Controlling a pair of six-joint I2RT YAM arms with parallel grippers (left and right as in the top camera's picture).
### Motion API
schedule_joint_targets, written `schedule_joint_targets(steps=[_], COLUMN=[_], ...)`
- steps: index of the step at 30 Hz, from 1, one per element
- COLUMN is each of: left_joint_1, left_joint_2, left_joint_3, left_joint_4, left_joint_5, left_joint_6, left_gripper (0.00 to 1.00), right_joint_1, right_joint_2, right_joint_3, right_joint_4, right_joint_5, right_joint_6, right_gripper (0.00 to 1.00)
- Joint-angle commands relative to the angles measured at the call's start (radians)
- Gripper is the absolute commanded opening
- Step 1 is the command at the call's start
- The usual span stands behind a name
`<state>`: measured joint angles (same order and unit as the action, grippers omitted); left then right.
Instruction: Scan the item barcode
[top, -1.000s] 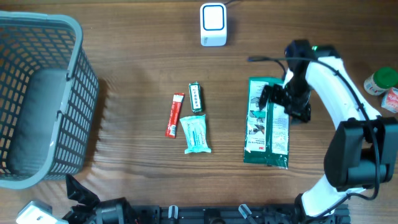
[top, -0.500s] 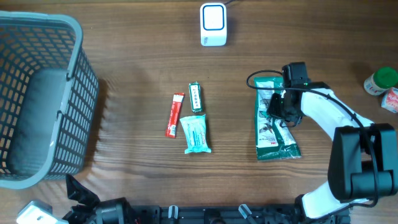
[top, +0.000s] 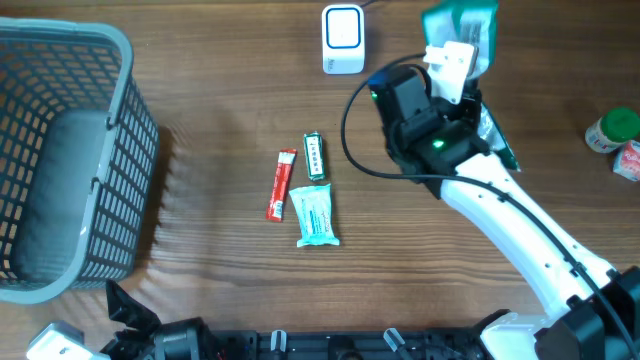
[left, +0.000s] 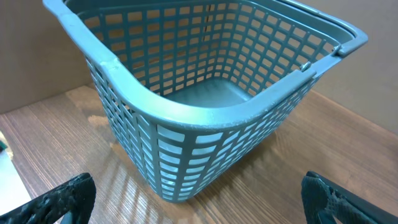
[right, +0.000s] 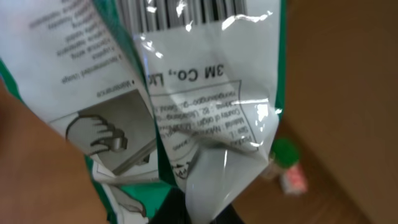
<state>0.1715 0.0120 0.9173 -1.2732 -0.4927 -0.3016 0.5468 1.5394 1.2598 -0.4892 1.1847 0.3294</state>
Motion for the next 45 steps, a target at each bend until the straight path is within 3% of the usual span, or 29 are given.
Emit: schedule_joint_targets(steps=[1,3,6,11,13,18,21,24,25,28,30,33,35,41,45], left_joint_1=[0.005,0.005,0.005,0.005,0.005,0.005,0.005,0.005,0.005,0.005,0.005,0.005,0.005,0.005,0.005], left_joint_2=[-0.006,-0.006,-0.006,-0.006,-0.006,-0.006,-0.006,-0.006,-0.006,-0.006,-0.006,-0.006,-0.006,-0.006,-0.006], left_joint_3=[0.002,0.002,0.002,0.002,0.002,0.002,0.002,0.002,0.002,0.002,0.002,0.002,0.002,0.002,0.002], left_joint_4=[0.004,0.004,0.003,0.004,0.003,0.004,0.004,0.004,0.004,0.004,0.004,0.003,0.004,0.004,0.004], left_joint_5=[-0.005,-0.005,-0.005,-0.005,-0.005,-0.005,-0.005,-0.005,-0.005,-0.005,-0.005,-0.005,-0.005,-0.005,-0.005], left_joint_6=[-0.002,-0.002,-0.002,-0.002,-0.002,-0.002,-0.002,-0.002,-0.002,-0.002,-0.002,-0.002,-0.002,-0.002,-0.002], left_gripper=[1.00,1.00,1.00,1.00,1.00,1.00,1.00,1.00,1.00,1.00,1.00,1.00,1.00,1.00,1.00], right_joint_1=[0.010,0.023,0.110,0.209,0.279,0.418,0.469,0.518,0.528,0.537,0.516,0.417,0.252,-0.010,-0.087], right_joint_2=[0.023,0.025,0.031,0.227,0.330,0.434,0.431,0.426,0.418,0.383,0.339,0.256,0.184,0.119,0.119], right_joint_3=[0.014,0.013,-0.010,-0.078,-0.078,-0.078,-0.078,-0.078,-0.078,-0.062,-0.059,-0.059,-0.059,-0.060,-0.060], right_joint_4=[0.164,0.155,-0.059,-0.075,-0.005,0.021,0.010,-0.010,-0.010,-0.021,-0.040,-0.101,-0.206,-0.248,-0.279], right_joint_5=[0.281,0.122,-0.241,-0.089,0.017,-0.098,-0.297,-0.487,-0.515,-0.537,-0.611,-0.812,-1.064,-1.403,-1.422], right_joint_6=[-0.194,-0.283,-0.153,-0.135,-0.193,-0.222,-0.223,-0.221,-0.219,-0.192,-0.178,-0.092,-0.090,-0.091,-0.095], right_gripper=[0.04,0.04,0.04,0.04,0.04,0.05,0.26,0.35,0.36,0.56,0.71,0.75,0.85,0.88,0.88])
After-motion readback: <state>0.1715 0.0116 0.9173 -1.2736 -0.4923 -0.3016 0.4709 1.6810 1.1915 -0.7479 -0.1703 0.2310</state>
